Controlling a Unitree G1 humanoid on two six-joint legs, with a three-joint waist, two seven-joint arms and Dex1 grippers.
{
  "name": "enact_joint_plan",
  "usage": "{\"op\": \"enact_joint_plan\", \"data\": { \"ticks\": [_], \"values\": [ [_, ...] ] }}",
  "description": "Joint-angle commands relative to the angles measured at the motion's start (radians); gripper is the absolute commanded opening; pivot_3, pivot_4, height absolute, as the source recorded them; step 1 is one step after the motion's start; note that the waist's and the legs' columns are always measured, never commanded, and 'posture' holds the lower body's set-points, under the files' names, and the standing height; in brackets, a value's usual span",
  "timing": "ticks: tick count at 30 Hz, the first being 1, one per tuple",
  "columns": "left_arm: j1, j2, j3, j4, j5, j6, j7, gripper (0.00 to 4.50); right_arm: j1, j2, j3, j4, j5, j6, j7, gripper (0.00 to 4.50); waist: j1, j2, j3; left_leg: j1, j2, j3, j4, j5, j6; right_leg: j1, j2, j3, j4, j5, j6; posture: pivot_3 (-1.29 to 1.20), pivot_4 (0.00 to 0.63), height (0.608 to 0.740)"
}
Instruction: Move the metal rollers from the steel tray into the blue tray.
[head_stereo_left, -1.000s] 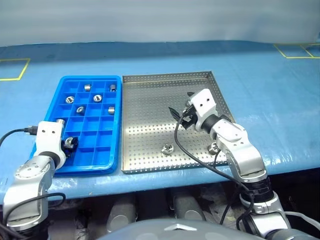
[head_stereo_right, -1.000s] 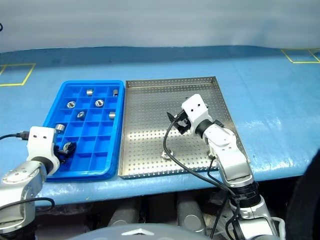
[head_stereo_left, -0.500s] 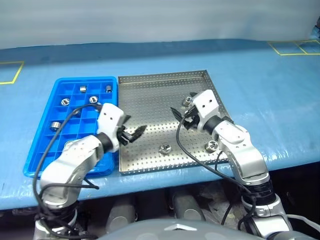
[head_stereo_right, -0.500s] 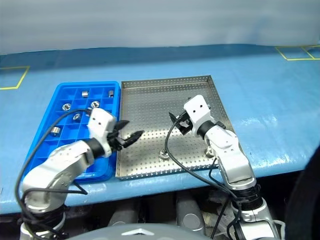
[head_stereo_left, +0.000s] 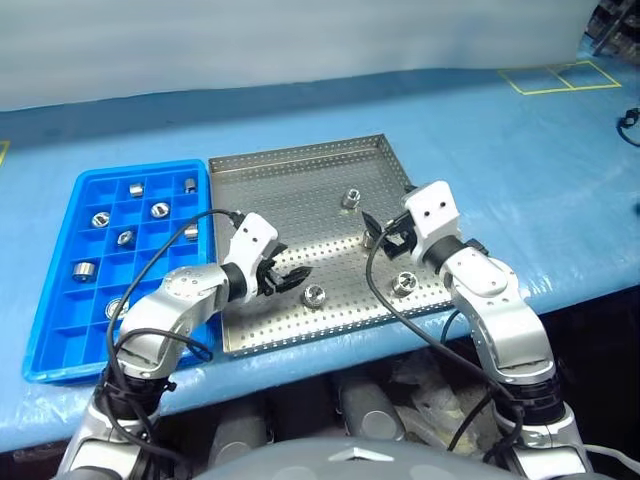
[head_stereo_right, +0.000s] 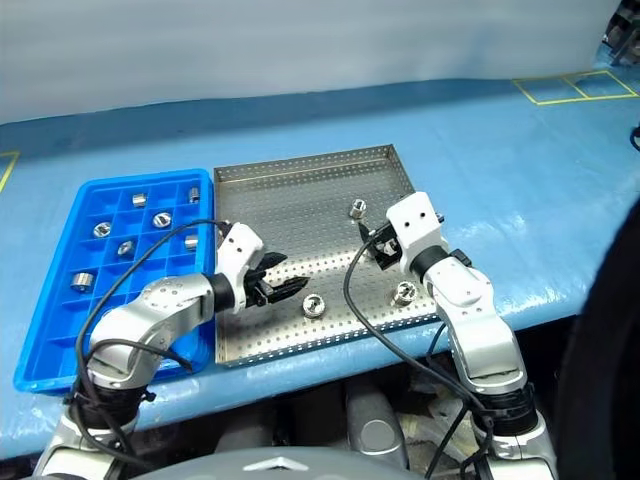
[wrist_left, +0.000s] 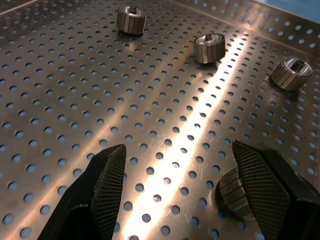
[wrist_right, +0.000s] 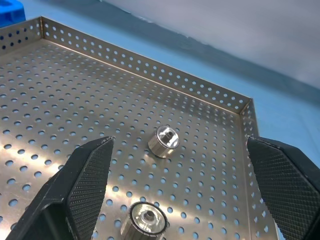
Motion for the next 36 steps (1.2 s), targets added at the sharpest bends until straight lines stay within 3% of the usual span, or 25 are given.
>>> {"op": "enact_joint_plan", "data": {
  "ticks": [1, 12, 26, 30, 32, 36],
  "values": [
    [-0.017, 0.016, -0.033, -0.001, -0.011, -0.034, -0.046, 3.66, -0.005, -0.001, -0.022, -0.048, -0.005, -0.006, -0.011, 4.5, -0.012, 0.0, 0.0, 0.0, 0.0, 0.0, 0.0, 0.0, 0.0, 0.0, 0.0, 0.0, 0.0, 0.0, 0.0, -0.31, 0.15, 0.74],
    [-0.019, 0.069, -0.155, 0.016, 0.038, -0.053, -0.085, 3.66, -0.002, -0.003, -0.019, -0.059, -0.004, -0.007, -0.013, 4.5, -0.049, 0.0, 0.0, 0.0, 0.0, 0.0, 0.0, 0.0, 0.0, 0.0, 0.0, 0.002, 0.0, -0.002, 0.005, -0.32, 0.15, 0.74],
    [-0.005, 0.104, -0.252, 0.105, 0.146, -0.084, -0.079, 3.66, -0.006, 0.006, -0.021, -0.055, 0.003, -0.019, -0.013, 4.5, -0.051, 0.0, 0.0, 0.0, 0.0, 0.001, 0.0, 0.0, 0.001, 0.0, 0.0, 0.002, 0.0, -0.002, 0.006, -0.32, 0.15, 0.74],
    [-0.011, 0.091, -0.256, 0.121, 0.157, -0.092, -0.075, 2.78, -0.005, 0.006, -0.023, -0.055, 0.003, -0.023, -0.013, 4.5, -0.05, 0.001, 0.0, 0.001, 0.0, 0.001, 0.0, 0.0, 0.001, 0.001, 0.0, 0.002, 0.0, -0.002, 0.006, -0.33, 0.15, 0.74],
    [-0.009, 0.086, -0.25, 0.123, 0.156, -0.093, -0.077, 2.78, -0.004, 0.006, -0.026, -0.055, 0.002, -0.025, -0.015, 4.5, -0.051, 0.001, 0.0, 0.001, -0.001, 0.001, 0.0, 0.0, 0.001, 0.001, 0.0, 0.002, 0.0, -0.002, 0.006, -0.33, 0.15, 0.74],
    [-0.001, 0.077, -0.222, 0.121, 0.167, -0.093, -0.052, 1.96, -0.002, 0.005, -0.027, -0.055, 0.002, -0.028, -0.014, 4.5, -0.051, 0.001, 0.0, 0.001, -0.001, 0.001, 0.0, 0.0, 0.001, 0.001, 0.0, 0.002, 0.0, -0.002, 0.006, -0.33, 0.15, 0.74]
  ]
}}
